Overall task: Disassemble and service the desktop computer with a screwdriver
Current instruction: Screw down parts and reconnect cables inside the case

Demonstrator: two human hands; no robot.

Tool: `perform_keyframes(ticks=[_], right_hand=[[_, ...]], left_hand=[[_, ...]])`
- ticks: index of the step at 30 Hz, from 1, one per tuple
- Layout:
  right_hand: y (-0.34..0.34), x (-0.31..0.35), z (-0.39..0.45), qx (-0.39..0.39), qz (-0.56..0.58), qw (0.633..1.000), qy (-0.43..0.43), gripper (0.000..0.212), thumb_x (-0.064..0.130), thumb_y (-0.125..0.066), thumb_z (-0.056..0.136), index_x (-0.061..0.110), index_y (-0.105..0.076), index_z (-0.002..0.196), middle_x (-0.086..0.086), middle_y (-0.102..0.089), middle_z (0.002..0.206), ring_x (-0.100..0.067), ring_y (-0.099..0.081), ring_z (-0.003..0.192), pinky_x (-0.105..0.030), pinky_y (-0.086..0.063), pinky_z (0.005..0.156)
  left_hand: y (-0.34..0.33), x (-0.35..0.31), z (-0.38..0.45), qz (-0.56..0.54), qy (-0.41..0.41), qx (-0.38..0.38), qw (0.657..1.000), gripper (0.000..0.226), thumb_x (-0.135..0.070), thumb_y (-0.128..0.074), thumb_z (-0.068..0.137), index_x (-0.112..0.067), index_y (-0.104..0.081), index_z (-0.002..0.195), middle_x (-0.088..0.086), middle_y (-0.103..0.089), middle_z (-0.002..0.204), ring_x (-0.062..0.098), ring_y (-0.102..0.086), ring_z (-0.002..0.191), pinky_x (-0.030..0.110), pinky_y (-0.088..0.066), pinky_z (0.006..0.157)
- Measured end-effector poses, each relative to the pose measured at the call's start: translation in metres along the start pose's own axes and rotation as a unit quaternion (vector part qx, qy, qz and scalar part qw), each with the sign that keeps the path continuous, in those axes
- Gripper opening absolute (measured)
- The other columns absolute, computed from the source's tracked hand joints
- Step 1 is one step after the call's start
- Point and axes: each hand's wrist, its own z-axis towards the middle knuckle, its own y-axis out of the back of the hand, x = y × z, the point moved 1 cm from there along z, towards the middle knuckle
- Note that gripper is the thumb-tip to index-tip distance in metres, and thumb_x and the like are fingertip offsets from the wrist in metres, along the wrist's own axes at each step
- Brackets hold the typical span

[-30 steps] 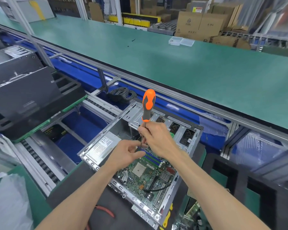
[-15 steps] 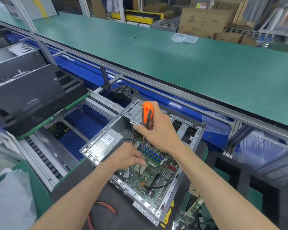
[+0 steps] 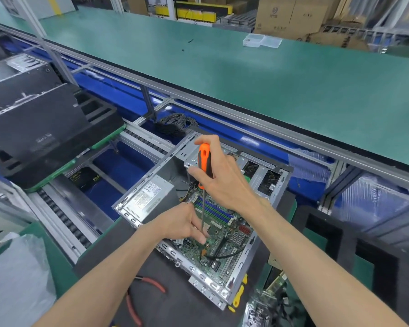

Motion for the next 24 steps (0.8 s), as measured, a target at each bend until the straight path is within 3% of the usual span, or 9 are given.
perform_keyframes(ticks=[4,7,9,11,16,20,24], right_hand=[[0.003,0.003,0.000,0.001,0.011,1.000,0.000,0.041,0.032,-0.064,0.097,0.033,-0.034,0.125,0.005,-0.033,0.058,-0.012,-0.041,0.048,-0.020,-0.035,0.048],[0.008,0.007,0.000,-0.001,0.017,1.000,0.008,0.040,0.032,-0.063,0.097,0.032,-0.034,0.125,0.004,-0.035,0.059,-0.012,-0.042,0.048,-0.018,-0.034,0.047],[0.010,0.009,0.000,0.001,0.015,1.000,0.013,0.040,0.033,-0.063,0.097,0.031,-0.034,0.125,0.002,-0.037,0.058,-0.013,-0.042,0.048,-0.020,-0.034,0.047],[0.010,0.009,-0.002,0.010,0.009,1.000,0.014,0.039,0.034,-0.062,0.096,0.030,-0.034,0.124,-0.003,-0.041,0.059,-0.015,-0.044,0.048,-0.023,-0.034,0.047],[0.007,0.002,-0.010,0.025,0.015,1.000,-0.006,0.038,0.033,-0.065,0.095,0.031,-0.034,0.117,-0.004,-0.046,0.060,-0.015,-0.045,0.049,-0.022,-0.032,0.046],[0.003,0.000,-0.014,0.036,0.020,0.999,-0.014,0.039,0.033,-0.066,0.093,0.032,-0.033,0.115,0.000,-0.042,0.058,-0.012,-0.043,0.049,-0.020,-0.033,0.047],[-0.001,0.001,-0.017,0.056,0.027,0.998,-0.018,0.040,0.031,-0.066,0.094,0.031,-0.032,0.114,-0.007,-0.046,0.062,-0.015,-0.041,0.050,-0.027,-0.034,0.048]], left_hand=[[0.000,-0.001,0.000,-0.020,-0.010,-0.008,1.000,0.010,-0.022,-0.087,0.074,-0.028,-0.080,0.072,-0.020,-0.076,0.086,0.004,-0.071,0.086,0.010,-0.048,0.073],[-0.002,-0.005,0.000,-0.041,-0.012,-0.019,0.999,0.007,-0.025,-0.087,0.074,-0.029,-0.081,0.074,-0.016,-0.077,0.089,0.016,-0.072,0.090,0.024,-0.055,0.080],[-0.005,-0.007,0.001,-0.046,-0.016,-0.019,0.999,0.010,-0.025,-0.087,0.075,-0.018,-0.083,0.080,-0.014,-0.077,0.090,0.020,-0.071,0.092,0.034,-0.055,0.087],[-0.009,-0.008,0.003,-0.038,-0.024,-0.008,0.999,0.016,-0.026,-0.087,0.074,-0.013,-0.082,0.083,-0.016,-0.077,0.090,0.014,-0.072,0.090,0.034,-0.054,0.088],[-0.012,-0.004,0.006,-0.016,-0.013,0.038,0.999,0.009,-0.024,-0.087,0.072,-0.023,-0.081,0.078,-0.017,-0.077,0.086,0.004,-0.072,0.089,0.022,-0.053,0.086],[-0.013,-0.003,0.009,0.002,-0.001,0.071,0.997,0.015,-0.025,-0.088,0.071,-0.018,-0.082,0.081,-0.016,-0.077,0.086,0.004,-0.072,0.088,0.029,-0.053,0.092],[-0.016,-0.003,0.010,0.031,0.013,0.100,0.994,0.016,-0.029,-0.089,0.070,-0.023,-0.082,0.083,-0.015,-0.077,0.085,0.007,-0.071,0.085,0.031,-0.051,0.091]])
